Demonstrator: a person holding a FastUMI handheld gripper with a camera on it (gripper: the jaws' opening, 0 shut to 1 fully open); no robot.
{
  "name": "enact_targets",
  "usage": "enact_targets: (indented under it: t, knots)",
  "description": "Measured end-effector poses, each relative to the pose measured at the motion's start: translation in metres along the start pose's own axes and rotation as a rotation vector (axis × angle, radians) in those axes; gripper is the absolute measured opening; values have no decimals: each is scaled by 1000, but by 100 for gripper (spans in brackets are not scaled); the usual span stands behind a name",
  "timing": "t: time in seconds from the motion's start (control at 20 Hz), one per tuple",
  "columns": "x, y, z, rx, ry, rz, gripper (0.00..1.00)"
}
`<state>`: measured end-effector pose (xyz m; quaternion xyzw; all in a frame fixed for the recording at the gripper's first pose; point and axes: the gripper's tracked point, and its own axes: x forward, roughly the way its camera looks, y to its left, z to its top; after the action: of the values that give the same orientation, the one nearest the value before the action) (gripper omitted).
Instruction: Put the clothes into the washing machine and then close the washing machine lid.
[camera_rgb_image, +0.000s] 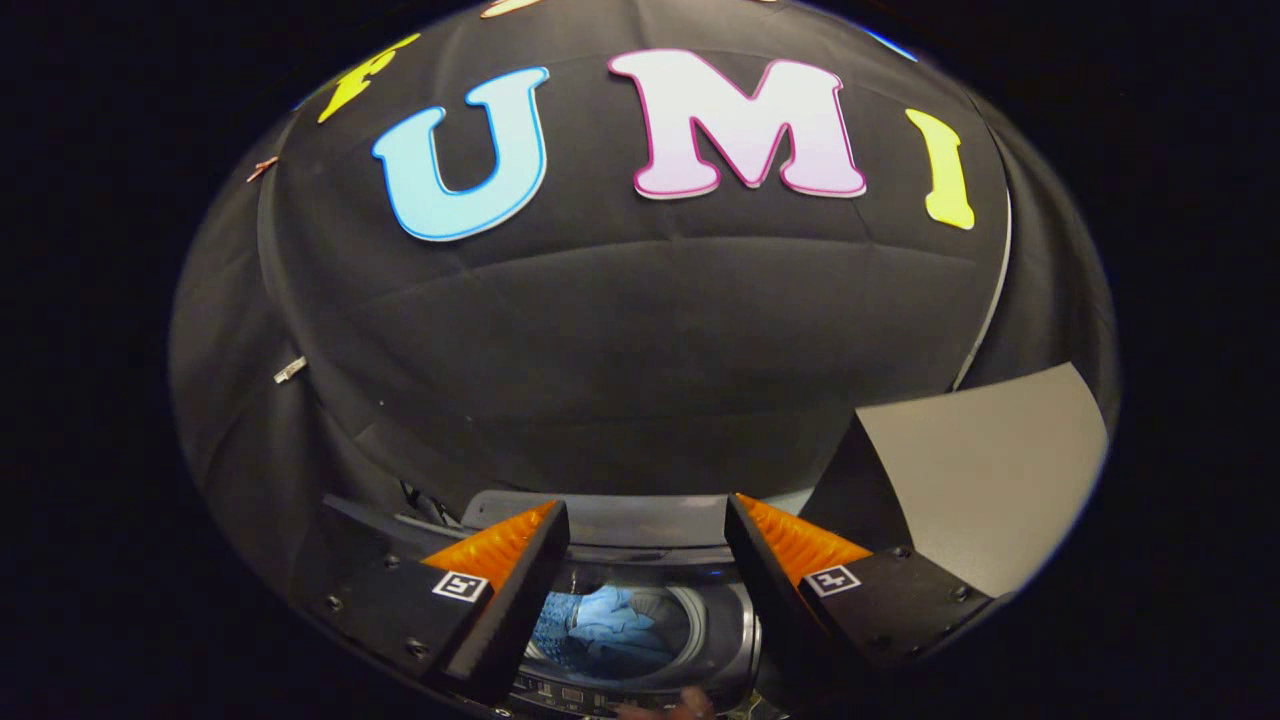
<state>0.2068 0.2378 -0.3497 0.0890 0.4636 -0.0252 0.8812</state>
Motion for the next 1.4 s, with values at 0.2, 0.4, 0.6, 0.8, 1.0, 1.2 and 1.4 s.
enact_targets:
  t: [0.2,0.4,0.6,0.8,1.0,1.2,1.4]
  knots:
    - [12,-9,-48,39,189,-32,100]
    - [24,-6,-47,-14,153,2,99]
    - [21,-1,-40,-17,123,10,99]
    - [17,1,-36,-41,92,10,99]
    - [1,15,-7,-94,-46,50,99]
    - [-27,35,28,-169,-227,92,99]
    - [-60,54,48,-172,-342,166,99]
